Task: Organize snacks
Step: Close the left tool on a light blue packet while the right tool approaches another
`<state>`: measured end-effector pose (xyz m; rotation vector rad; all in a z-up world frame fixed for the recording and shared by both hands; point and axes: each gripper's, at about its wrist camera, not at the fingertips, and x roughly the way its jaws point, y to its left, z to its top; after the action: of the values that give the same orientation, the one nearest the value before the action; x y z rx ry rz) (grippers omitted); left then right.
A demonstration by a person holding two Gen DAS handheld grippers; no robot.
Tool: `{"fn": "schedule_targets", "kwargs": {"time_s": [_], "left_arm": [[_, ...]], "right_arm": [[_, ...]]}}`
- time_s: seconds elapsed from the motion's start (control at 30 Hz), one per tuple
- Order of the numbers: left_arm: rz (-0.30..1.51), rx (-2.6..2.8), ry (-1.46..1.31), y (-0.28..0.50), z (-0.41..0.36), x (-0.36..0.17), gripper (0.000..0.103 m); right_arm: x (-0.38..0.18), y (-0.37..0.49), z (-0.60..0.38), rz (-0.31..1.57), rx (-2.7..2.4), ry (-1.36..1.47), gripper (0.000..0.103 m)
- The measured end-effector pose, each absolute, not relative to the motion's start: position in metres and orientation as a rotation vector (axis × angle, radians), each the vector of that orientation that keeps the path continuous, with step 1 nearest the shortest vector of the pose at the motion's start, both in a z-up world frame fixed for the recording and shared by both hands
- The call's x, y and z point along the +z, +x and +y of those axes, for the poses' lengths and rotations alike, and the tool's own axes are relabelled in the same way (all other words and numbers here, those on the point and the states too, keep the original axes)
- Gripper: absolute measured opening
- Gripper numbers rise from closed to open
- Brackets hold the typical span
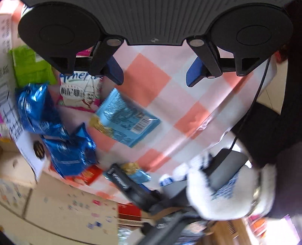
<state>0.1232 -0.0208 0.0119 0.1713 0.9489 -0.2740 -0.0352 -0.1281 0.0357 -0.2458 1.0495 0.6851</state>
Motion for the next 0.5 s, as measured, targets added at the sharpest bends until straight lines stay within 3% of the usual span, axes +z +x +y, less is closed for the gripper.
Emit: {"fn": "schedule_targets", "kwargs": {"time_s": [0.13,0.5], "left_arm": [[0.951,-0.305,0.161,0.122,-0.018,0.013,0.05],[0.974,-0.321,0.161,0.119,-0.015,0.015,0.049]], "right_arm": [[0.045,-0.027,-0.131,0.982,0.647,-0.246,0.08],[0.027,0.009,-0.119,0.935,0.693,-0.46,0.092]]}}
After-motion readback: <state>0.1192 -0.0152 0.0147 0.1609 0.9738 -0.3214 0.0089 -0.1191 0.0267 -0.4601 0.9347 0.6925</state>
